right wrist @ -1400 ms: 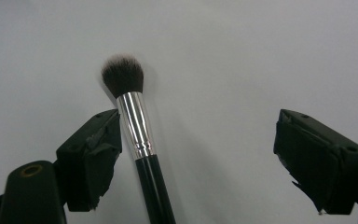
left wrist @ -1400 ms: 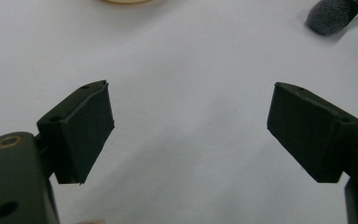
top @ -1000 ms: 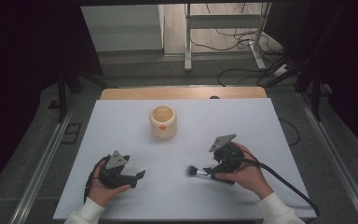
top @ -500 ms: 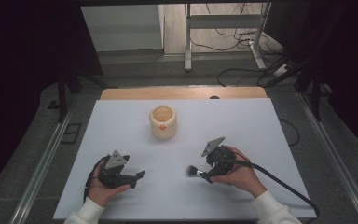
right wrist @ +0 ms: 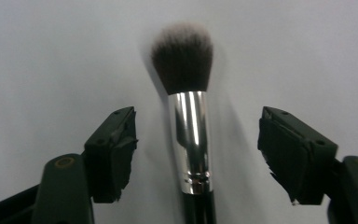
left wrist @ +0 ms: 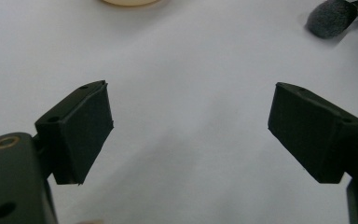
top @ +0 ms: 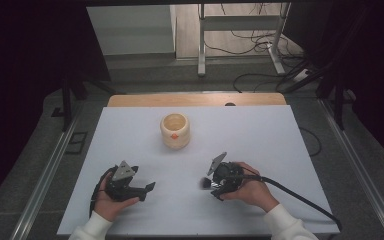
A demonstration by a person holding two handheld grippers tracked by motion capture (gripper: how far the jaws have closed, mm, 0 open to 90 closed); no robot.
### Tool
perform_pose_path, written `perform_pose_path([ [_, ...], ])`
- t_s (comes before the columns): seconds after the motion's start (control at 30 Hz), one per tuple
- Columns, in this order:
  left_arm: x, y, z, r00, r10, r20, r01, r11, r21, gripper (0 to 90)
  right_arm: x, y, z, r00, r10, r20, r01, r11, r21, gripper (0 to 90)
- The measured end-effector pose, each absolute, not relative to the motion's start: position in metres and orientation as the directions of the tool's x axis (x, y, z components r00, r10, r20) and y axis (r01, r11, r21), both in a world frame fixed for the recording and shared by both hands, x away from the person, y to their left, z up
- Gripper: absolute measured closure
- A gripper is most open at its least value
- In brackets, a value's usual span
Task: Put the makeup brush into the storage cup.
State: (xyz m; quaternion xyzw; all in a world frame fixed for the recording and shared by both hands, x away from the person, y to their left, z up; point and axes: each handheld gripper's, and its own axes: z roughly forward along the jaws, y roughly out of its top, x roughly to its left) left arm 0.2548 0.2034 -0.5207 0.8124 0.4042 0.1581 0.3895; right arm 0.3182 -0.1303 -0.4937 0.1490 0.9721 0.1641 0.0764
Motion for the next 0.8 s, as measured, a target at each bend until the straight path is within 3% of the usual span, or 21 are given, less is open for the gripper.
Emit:
perform_pose_path([
  [0.13, 0.2546, 0.2033, -0.5206, 0.624, 0.779, -0.059, 0.533, -0.369, 0.762, 14.2, 0.3175, -0.1269, -0.4963, -0.948, 0.303, -0.094, 0.262, 0.915, 0.308, 33.3],
  [0.3, 0.2545, 0.2031, -0.5208, 0.625, 0.779, -0.058, 0.534, -0.371, 0.760, 14.2, 0.3180, -0.1248, -0.4989, -0.956, 0.285, -0.071, 0.256, 0.928, 0.270, 44.8],
  [0.43, 0.2546, 0.2031, -0.5208, 0.624, 0.779, -0.059, 0.535, -0.371, 0.759, 14.2, 0.3186, -0.1251, -0.4984, -0.963, 0.267, -0.042, 0.247, 0.932, 0.265, 54.6],
  [0.57, 0.2547, 0.2029, -0.5210, 0.624, 0.779, -0.058, 0.535, -0.372, 0.759, 14.2, 0.3195, -0.1256, -0.4971, -0.969, 0.245, -0.014, 0.234, 0.939, 0.252, 70.0],
  [0.8, 0.2546, 0.2036, -0.5208, 0.624, 0.779, -0.059, 0.534, -0.370, 0.760, 14.2, 0.3197, -0.1242, -0.4964, -0.972, 0.235, -0.019, 0.223, 0.944, 0.242, 70.9],
])
